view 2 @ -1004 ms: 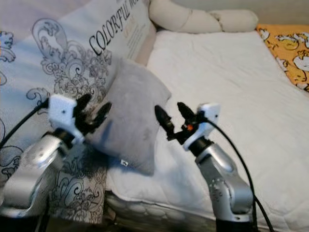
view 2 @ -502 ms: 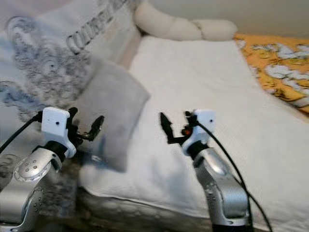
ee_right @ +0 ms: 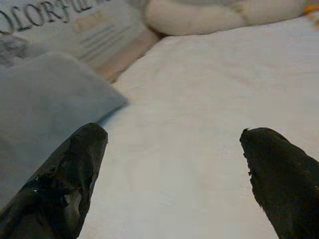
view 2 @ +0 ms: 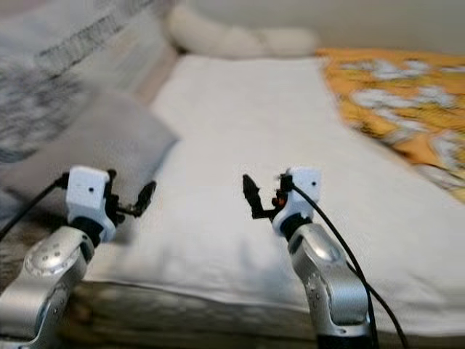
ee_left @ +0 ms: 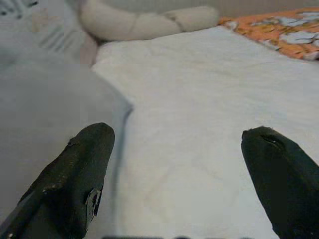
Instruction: Clean up the room
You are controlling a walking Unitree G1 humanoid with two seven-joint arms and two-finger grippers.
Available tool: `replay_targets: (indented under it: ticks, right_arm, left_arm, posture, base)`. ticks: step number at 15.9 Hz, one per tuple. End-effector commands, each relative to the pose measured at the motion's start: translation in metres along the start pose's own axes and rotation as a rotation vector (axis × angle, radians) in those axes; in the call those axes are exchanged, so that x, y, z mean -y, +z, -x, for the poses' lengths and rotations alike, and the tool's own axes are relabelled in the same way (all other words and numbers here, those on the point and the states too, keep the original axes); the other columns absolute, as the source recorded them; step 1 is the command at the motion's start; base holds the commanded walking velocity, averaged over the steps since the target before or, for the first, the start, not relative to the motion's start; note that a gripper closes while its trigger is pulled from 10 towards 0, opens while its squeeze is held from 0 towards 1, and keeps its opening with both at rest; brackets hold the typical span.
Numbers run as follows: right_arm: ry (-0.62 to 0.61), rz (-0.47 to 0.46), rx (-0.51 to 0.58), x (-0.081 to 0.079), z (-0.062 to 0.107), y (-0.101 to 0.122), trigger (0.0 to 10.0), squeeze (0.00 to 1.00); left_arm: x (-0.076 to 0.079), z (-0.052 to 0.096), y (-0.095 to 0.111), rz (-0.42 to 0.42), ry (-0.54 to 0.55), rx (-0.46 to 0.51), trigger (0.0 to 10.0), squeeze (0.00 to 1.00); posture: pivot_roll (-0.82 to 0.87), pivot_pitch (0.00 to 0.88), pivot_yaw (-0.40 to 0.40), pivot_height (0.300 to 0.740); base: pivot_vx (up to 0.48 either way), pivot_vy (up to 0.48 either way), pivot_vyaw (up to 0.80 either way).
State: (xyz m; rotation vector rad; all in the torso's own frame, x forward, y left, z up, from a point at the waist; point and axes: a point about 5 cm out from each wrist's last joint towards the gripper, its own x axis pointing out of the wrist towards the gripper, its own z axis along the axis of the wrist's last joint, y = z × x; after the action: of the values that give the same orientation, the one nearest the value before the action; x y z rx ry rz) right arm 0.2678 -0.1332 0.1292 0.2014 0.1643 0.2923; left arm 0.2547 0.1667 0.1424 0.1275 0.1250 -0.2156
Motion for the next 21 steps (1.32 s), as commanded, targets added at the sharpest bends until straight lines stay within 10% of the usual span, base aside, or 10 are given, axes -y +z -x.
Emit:
replay_targets:
  ticks: [1,5,10,21]
  right_arm:
    - [-0.017,0.051,0.0,-0.002,-0.005,0.003,10.0,0.0]
    - [-0.121,0.179,-0.011,0.011,-0.007,-0.001,10.0,0.0]
    - [-0.081,0.043,-0.03,0.014,-0.007,-0.005,10.0,0.0]
    - [-0.076,0.042,-0.029,0.01,-0.01,-0.005,10.0,0.0]
  left_arm:
    - [-0.008,0.0,-0.007,-0.006,0.05,-0.045,10.0,1.0]
    - [-0.013,-0.001,-0.01,-0.036,0.075,-0.086,10.0,1.0]
    - [-0.014,-0.006,-0.004,-0.053,0.072,-0.078,10.0,1.0]
    - [-0.01,-0.009,-0.007,0.036,0.069,-0.125,10.0,1.0]
  posture:
    - [-0.04,0.0,0.018,0.74]
    - [-0.05,0.0,0.016,0.74]
    - [-0.03,0.0,0.007,0.74]
    - [-0.05,0.0,0.006,0.74]
  base:
    - [0.0,-0.48,0.0]
    - [0.0,-0.451,0.0]
    - [0.0,-0.435,0.0]
    - [0.0,-0.433,0.0]
